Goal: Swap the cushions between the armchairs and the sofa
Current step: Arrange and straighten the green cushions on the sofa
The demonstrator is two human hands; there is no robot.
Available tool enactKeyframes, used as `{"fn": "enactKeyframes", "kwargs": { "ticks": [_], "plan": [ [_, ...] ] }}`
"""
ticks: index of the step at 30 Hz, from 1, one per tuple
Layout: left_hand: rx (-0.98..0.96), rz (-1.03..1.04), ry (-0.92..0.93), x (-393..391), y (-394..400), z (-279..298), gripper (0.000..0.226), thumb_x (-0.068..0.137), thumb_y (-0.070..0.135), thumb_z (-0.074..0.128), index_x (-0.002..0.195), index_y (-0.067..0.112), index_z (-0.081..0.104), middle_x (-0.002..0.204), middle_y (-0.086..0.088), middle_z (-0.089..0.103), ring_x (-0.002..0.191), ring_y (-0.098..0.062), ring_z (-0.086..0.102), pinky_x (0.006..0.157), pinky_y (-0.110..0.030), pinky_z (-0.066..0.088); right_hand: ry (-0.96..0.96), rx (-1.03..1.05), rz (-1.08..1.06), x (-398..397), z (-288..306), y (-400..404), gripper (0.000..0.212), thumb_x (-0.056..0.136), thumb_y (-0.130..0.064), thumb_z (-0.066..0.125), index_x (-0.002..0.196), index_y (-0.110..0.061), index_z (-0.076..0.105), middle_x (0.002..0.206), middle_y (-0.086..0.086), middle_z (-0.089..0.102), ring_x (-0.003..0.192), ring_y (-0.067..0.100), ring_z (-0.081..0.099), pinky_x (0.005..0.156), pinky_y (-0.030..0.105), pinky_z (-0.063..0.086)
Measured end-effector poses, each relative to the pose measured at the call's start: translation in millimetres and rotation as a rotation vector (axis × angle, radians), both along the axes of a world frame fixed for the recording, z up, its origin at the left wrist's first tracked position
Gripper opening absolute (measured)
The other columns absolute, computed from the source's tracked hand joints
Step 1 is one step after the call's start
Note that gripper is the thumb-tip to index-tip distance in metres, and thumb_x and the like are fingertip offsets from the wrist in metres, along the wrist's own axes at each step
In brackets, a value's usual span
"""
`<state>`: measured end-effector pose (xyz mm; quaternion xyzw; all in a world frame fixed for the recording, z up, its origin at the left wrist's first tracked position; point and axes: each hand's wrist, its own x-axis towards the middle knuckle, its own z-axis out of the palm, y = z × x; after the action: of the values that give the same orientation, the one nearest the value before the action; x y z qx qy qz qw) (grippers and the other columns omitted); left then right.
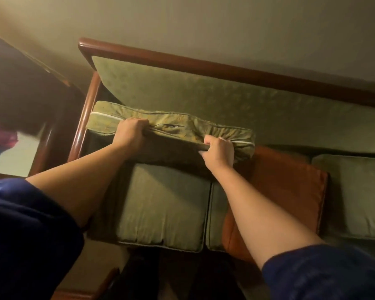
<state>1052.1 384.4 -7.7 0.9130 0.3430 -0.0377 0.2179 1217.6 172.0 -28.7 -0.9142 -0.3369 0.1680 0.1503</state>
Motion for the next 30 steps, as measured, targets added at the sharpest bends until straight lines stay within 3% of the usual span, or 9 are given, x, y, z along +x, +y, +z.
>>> {"fn": "enactKeyframes", "kwargs": {
  "ticks": [2,5,9,12,15,20,25,28,30],
  "plan": [
    [-0.023,-0.040,-0.012,2,21,-14,0.022,0.073,0.006,0.065,0.093,0.012,0.072,0.094,-0.018,0.073,0.092,-0.040,0.067,0.079,-0.045,0.052,-0.110,0.076,-0.047,-13,-15,8,0.034,0.070,-0.031,0.088,0.085,-0.022,0.059,0.087,0.002,0.068,0.090,0.030,0.059,0.076,0.039,0.037],
    [-0.089,-0.061,-0.019,15,46,-13,0.029,0.071,0.008,0.074,0.100,0.010,0.072,0.096,-0.020,0.072,0.092,-0.042,0.066,0.078,-0.044,0.050,-0.231,0.273,-0.412,-18,-18,2,0.071,0.062,-0.043,0.090,0.119,-0.018,0.054,0.127,0.010,0.055,0.117,0.032,0.048,0.097,0.047,0.036],
    [-0.134,-0.073,-0.034,20,52,-14,0.039,0.078,0.007,0.074,0.117,0.005,0.071,0.107,-0.025,0.071,0.103,-0.043,0.065,0.089,-0.045,0.050,-0.082,0.464,-0.739,-5,-19,-1,0.130,0.051,-0.036,0.101,0.153,-0.015,0.023,0.162,0.017,0.015,0.145,0.027,0.026,0.120,0.053,0.027],
    [-0.142,-0.049,-0.044,24,57,-20,0.045,0.079,0.007,0.072,0.124,0.008,0.069,0.112,-0.022,0.071,0.107,-0.041,0.064,0.095,-0.044,0.049,0.080,0.429,-0.951,15,-31,13,0.150,0.046,-0.039,0.103,0.160,-0.022,0.007,0.168,0.010,0.003,0.155,0.027,0.003,0.123,0.041,0.009],
    [-0.165,-0.024,-0.005,25,70,-23,0.049,0.077,0.028,0.077,0.123,0.013,0.069,0.106,-0.015,0.073,0.100,-0.037,0.065,0.088,-0.042,0.053,0.314,0.469,-0.982,19,-52,11,0.140,0.049,-0.040,0.102,0.160,-0.015,0.020,0.163,0.007,0.028,0.152,0.024,0.023,0.121,0.031,0.019],
    [0.028,-0.159,0.205,42,62,-11,0.065,0.079,0.060,0.070,0.128,0.019,0.058,0.112,-0.010,0.066,0.099,-0.033,0.060,0.086,-0.043,0.049,0.216,0.431,-0.930,40,-58,-2,0.106,0.056,-0.034,0.100,0.146,-0.009,0.050,0.144,0.009,0.057,0.135,0.024,0.052,0.114,0.036,0.042],
    [0.332,-0.557,-0.005,99,-12,45,0.081,0.076,0.042,0.074,0.145,0.020,0.036,0.142,-0.011,0.045,0.128,-0.036,0.045,0.105,-0.051,0.039,0.088,0.522,-0.723,16,-12,15,0.055,0.065,-0.039,0.082,0.112,-0.012,0.074,0.105,0.007,0.076,0.095,0.018,0.068,0.080,0.028,0.050],
    [0.431,-0.874,0.022,144,-47,82,0.091,0.083,0.033,0.070,0.157,0.029,0.018,0.160,-0.006,0.027,0.144,-0.035,0.028,0.118,-0.055,0.018,0.031,0.513,-0.594,0,17,25,0.047,0.067,-0.031,0.091,0.109,-0.020,0.074,0.099,-0.001,0.078,0.089,0.016,0.072,0.082,0.032,0.057],
    [0.426,-0.977,0.082,158,-42,102,0.098,0.076,0.041,0.081,0.155,0.035,0.024,0.160,-0.002,0.027,0.145,-0.034,0.029,0.117,-0.057,0.023,-0.036,0.508,-0.506,-10,34,20,0.044,0.070,-0.030,0.093,0.107,-0.018,0.074,0.102,0.001,0.078,0.090,0.017,0.071,0.081,0.026,0.054]
  ]
}}
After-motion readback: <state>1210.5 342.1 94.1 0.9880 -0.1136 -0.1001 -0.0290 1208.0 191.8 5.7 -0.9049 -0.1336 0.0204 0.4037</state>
